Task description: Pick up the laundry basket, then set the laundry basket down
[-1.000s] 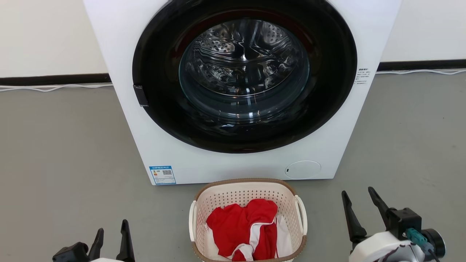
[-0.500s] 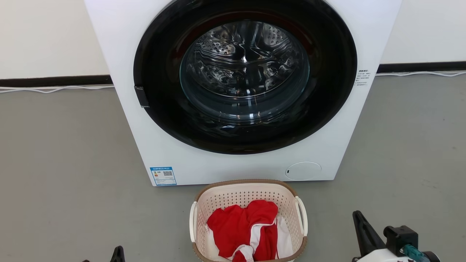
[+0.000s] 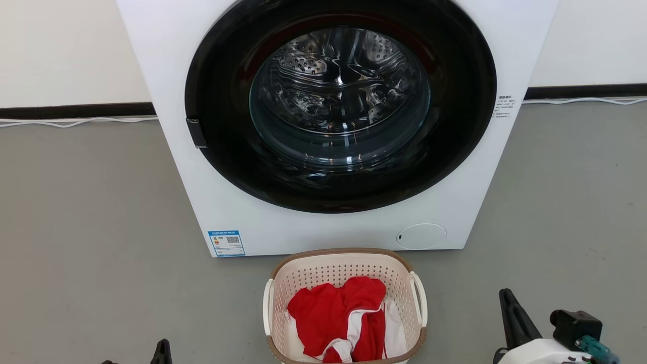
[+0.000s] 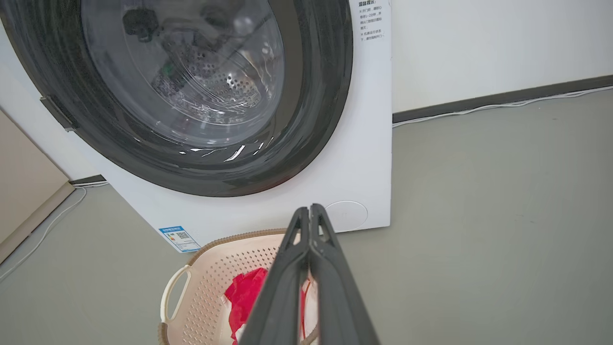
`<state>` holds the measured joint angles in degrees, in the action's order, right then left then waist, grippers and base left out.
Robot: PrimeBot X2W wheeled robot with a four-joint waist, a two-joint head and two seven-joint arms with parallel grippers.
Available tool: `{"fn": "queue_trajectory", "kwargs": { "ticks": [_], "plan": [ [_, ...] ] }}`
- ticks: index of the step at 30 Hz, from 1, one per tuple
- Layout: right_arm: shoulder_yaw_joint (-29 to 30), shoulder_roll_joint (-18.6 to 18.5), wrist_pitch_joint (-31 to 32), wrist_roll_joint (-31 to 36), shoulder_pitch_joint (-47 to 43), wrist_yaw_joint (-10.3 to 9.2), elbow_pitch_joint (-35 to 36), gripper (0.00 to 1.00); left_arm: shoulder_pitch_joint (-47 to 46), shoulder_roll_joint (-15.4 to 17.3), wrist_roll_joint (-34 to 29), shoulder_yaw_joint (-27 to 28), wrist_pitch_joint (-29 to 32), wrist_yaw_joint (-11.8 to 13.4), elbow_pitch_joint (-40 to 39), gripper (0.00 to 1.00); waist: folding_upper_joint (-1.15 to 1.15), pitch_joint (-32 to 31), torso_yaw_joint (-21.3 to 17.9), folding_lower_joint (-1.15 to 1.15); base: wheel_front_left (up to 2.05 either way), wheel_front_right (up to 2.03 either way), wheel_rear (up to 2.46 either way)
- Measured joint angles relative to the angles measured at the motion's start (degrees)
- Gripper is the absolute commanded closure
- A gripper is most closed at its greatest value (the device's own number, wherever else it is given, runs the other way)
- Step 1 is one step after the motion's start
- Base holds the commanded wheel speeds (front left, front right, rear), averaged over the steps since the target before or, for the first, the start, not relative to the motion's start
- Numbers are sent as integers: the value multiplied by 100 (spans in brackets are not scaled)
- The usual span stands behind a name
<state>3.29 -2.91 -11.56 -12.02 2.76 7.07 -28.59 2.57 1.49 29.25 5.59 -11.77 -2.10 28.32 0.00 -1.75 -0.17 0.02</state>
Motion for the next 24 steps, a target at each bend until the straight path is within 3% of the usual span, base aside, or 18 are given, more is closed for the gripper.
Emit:
{"fn": "queue_trajectory", "kwargs": {
  "ticks": [24],
  "plan": [
    [65, 2, 394, -1731, 0, 0, 264, 100, -76, 12, 1371, -11, 379, -101, -260, 100, 0, 42, 4, -1, 0, 0, 0]
  ]
}}
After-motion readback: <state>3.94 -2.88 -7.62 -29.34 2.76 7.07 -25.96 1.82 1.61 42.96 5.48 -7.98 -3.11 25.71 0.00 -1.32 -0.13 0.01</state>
